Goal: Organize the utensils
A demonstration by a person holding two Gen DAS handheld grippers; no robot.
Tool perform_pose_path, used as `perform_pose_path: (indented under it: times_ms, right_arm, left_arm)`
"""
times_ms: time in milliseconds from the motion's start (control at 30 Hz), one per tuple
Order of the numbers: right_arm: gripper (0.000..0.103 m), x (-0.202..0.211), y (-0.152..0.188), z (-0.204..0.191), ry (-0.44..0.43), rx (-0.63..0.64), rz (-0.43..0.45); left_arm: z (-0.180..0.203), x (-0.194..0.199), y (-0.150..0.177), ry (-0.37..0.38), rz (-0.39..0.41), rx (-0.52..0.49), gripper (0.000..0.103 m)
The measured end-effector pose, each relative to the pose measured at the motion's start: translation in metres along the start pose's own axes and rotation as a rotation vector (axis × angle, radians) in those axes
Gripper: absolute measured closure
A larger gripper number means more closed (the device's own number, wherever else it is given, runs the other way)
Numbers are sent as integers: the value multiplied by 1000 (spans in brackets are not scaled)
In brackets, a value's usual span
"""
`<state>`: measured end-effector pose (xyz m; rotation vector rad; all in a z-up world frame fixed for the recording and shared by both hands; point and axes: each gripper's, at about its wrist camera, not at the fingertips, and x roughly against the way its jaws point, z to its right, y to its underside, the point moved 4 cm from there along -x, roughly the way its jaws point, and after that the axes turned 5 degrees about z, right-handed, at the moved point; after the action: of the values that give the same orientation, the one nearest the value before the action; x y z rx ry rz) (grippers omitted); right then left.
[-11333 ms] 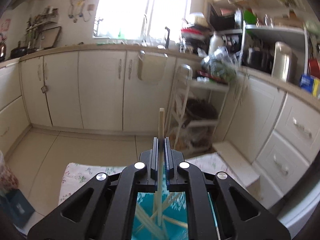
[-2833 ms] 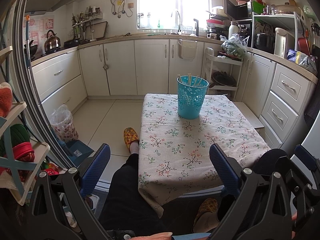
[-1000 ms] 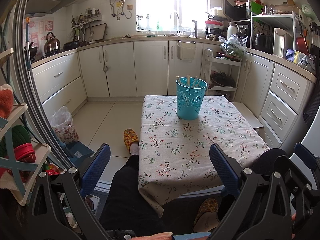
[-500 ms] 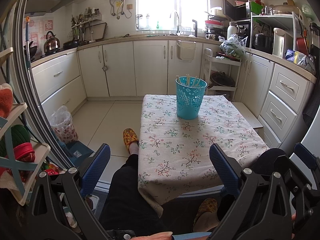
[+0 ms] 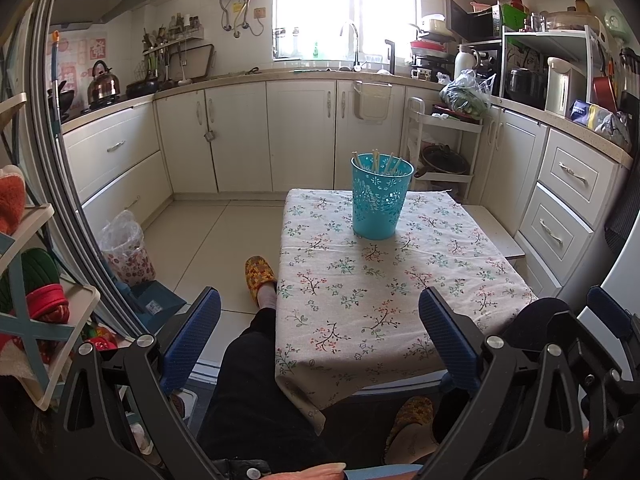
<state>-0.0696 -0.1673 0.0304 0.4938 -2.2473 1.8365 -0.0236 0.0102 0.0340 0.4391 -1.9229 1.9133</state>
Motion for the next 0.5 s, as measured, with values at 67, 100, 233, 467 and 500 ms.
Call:
perform_pose_path:
  times_ms: [67, 100, 233, 467, 500]
  right_arm:
    - [8, 0, 0, 0, 1, 2, 2]
    - [8, 1, -2, 0, -1, 3, 3]
    - [8, 2, -8, 1, -6, 9, 6]
    - [7, 2, -9, 3, -7, 10, 7]
    - [7, 2, -8, 3, -7, 11, 7]
  left_arm:
    - [0, 0, 0, 0, 1, 0, 8]
    - [0, 0, 0, -1, 2, 1, 8]
    - [1, -1, -1, 0, 1, 2, 8]
    - [2, -2, -2, 0, 3, -1, 8]
    - [2, -2, -2, 0, 3, 0, 8]
